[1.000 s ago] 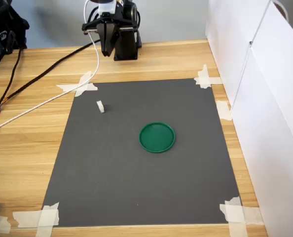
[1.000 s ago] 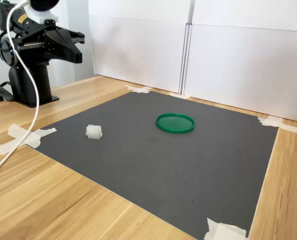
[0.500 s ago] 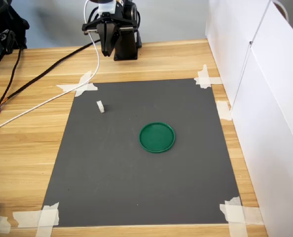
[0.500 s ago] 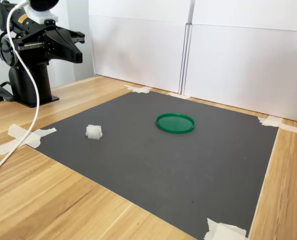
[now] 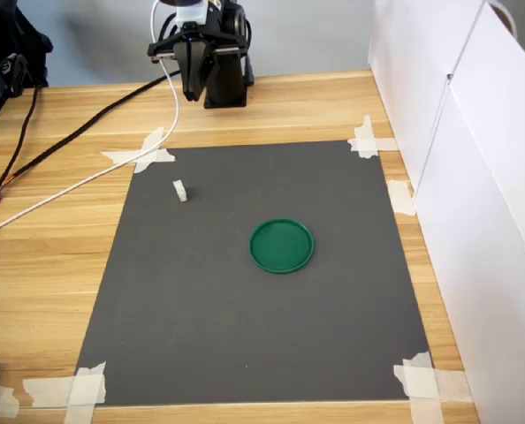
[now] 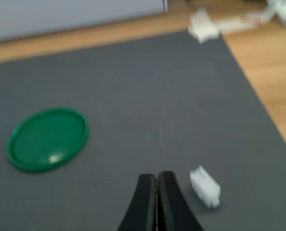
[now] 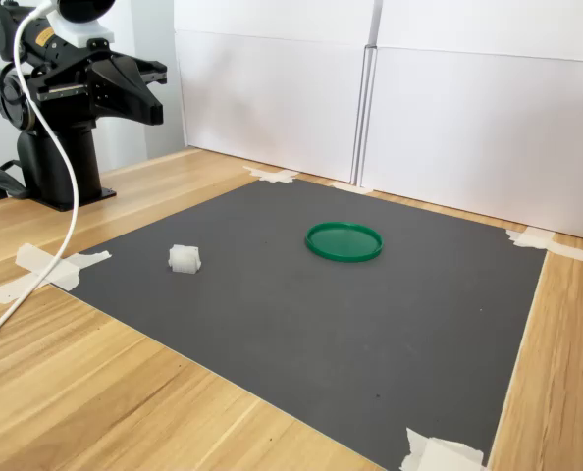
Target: Grasp a white terminal and put it in the green lid.
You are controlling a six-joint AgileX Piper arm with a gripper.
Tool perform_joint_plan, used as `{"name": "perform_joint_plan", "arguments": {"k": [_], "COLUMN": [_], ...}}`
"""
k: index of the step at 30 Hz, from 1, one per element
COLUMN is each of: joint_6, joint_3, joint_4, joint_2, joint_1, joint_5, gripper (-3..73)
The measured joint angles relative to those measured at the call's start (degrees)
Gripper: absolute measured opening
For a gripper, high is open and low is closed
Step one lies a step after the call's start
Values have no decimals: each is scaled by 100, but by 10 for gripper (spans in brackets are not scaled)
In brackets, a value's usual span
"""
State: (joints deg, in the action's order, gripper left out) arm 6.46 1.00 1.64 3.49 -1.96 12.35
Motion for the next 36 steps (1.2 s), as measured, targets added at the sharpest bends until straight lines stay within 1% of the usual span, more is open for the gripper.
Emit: {"name": "perform_joint_plan", "arguments": {"k": [8,11,16,22,28,32,34,36], "joint_6": [0,0,-24,-290,-964,-1705,-2186,-2742], "joint_3": [908,1297,2051,2984,4000,4651,4945,5204], "joint_4": [0,0,0,272,299,258,147,-46], "joint_2": [1448,2093,3195,4166,5049,5650,5952,6236], "joint_1": [0,0,0,0,0,0,0,0], "joint_5": [27,156,870,1687,2418,3101,3493,3928], "gripper": [-22,-22,-22,-22,-22,-22,-22,-22]}}
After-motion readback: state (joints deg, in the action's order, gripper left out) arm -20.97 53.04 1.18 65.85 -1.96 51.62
